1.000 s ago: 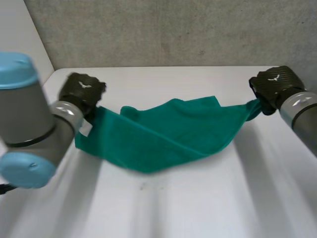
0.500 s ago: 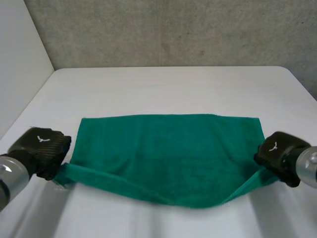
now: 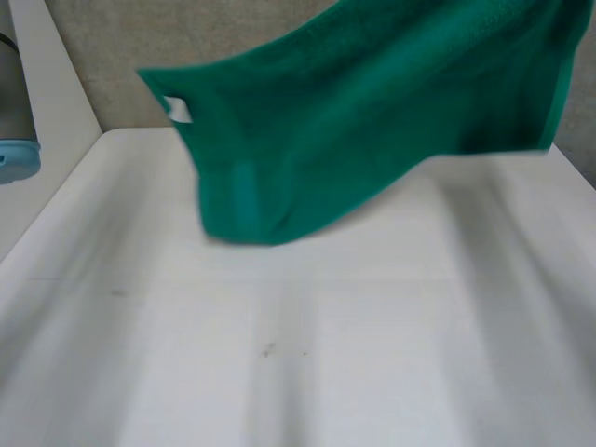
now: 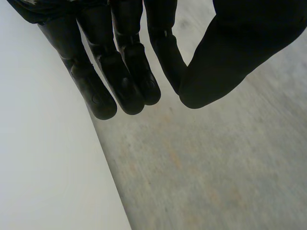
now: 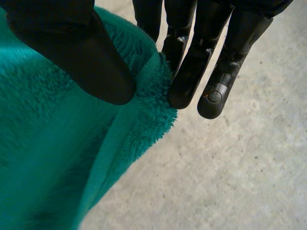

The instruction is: Fold the towel.

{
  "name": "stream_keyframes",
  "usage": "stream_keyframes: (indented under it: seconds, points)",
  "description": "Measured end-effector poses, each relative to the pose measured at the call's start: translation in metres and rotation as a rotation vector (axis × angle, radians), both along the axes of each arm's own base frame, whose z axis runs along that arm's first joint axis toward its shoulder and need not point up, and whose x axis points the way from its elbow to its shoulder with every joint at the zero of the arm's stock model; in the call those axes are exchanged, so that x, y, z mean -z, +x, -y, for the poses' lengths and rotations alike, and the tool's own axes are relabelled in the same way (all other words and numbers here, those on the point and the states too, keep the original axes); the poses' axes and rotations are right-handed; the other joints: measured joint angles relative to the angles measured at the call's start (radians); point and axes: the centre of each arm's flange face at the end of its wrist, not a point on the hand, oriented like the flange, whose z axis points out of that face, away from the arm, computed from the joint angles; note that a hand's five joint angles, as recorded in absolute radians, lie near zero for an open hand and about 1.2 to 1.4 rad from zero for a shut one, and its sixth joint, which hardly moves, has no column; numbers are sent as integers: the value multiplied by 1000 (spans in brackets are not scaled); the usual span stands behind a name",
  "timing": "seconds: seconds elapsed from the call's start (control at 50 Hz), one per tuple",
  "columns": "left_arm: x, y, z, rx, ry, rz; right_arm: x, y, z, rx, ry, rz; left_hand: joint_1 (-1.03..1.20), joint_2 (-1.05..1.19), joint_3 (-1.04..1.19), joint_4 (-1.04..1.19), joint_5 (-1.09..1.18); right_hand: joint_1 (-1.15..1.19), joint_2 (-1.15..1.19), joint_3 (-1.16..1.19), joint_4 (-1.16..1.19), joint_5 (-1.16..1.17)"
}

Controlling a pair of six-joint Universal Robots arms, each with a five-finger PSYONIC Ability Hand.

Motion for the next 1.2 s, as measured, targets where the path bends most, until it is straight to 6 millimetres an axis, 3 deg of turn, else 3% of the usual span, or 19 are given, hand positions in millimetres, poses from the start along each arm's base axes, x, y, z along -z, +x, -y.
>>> stream_keyframes:
  seconds: [0.08,0.14,0.22,0.24,0.26,0.28,0.3,0.34,0.36,0.38,0.44,0.5,0.54,0.6,0.64,0.7,0.96,1.08,1.2]
  points:
    - [16,2,-2,14,41,-2,10,3,-3,-22,40,-22,0,0,0,0,0,0,0,0,0,1]
    - [54,2,-1,25,156,36,40,7,-1,-47,150,-71,0,0,0,0,0,0,0,0,0,1]
    - [79,1,-2,37,230,66,63,9,1,-56,230,-102,0,0,0,0,0,0,0,0,0,1]
    - [105,-1,-4,56,303,98,83,10,2,-63,303,-131,0,0,0,0,0,0,0,0,0,1]
    - [105,-1,-4,56,303,98,83,10,2,-63,303,-131,0,0,0,0,0,0,0,0,0,1]
    - [138,-6,-8,93,394,137,103,12,0,-71,381,-164,-11,-16,-17,-7,-6,1,0,0,0,1]
    - [143,-7,-9,100,408,144,106,12,0,-73,393,-169,-63,-79,-60,-61,-54,1,0,0,0,1]
    - [164,-13,-13,135,463,168,109,14,-4,-81,410,-179,-487,-449,-444,-451,-435,0,0,0,0,1]
    - [171,-16,-15,150,480,176,107,15,-6,-85,407,-180,-487,-449,-444,-451,-435,1,0,0,0,1]
    - [176,-19,-16,163,494,183,103,16,-8,-90,399,-180,-697,-682,-658,-670,-652,1,0,0,0,1]
    - [200,-41,-24,241,545,214,69,23,-27,-124,301,-166,-818,-893,-885,-898,-871,1,0,0,0,1]
    - [210,-56,-25,291,556,231,38,27,-47,-167,206,-158,-818,-904,-898,-907,-882,1,0,0,0,1]
    - [211,-59,-25,298,556,233,33,27,-50,-175,193,-158,-818,-904,-898,-907,-882,1,0,0,0,1]
    - [216,-76,-21,364,547,251,7,32,-77,-248,107,-167,-818,-905,-898,-907,-882,1,0,0,0,1]
    - [216,-76,-21,364,547,251,7,32,-77,-248,107,-167,-818,-905,-898,-907,-882,1,0,0,0,1]
    - [222,-97,-17,460,542,257,-16,37,-113,-331,25,-183,-818,-904,-898,-907,-882,1,0,0,0,1]
    - [251,-140,-22,626,592,264,-51,32,-172,-395,-86,-176,-799,-875,-873,-878,-844,1,0,0,0,1]
    - [259,-155,-25,669,605,253,-60,27,-187,-398,-104,-172,-596,-686,-685,-686,-649,1,0,0,0,1]
    - [269,-163,-32,741,675,183,-65,22,-193,-382,-110,-166,-583,-665,-662,-662,-629,1,0,0,0,1]
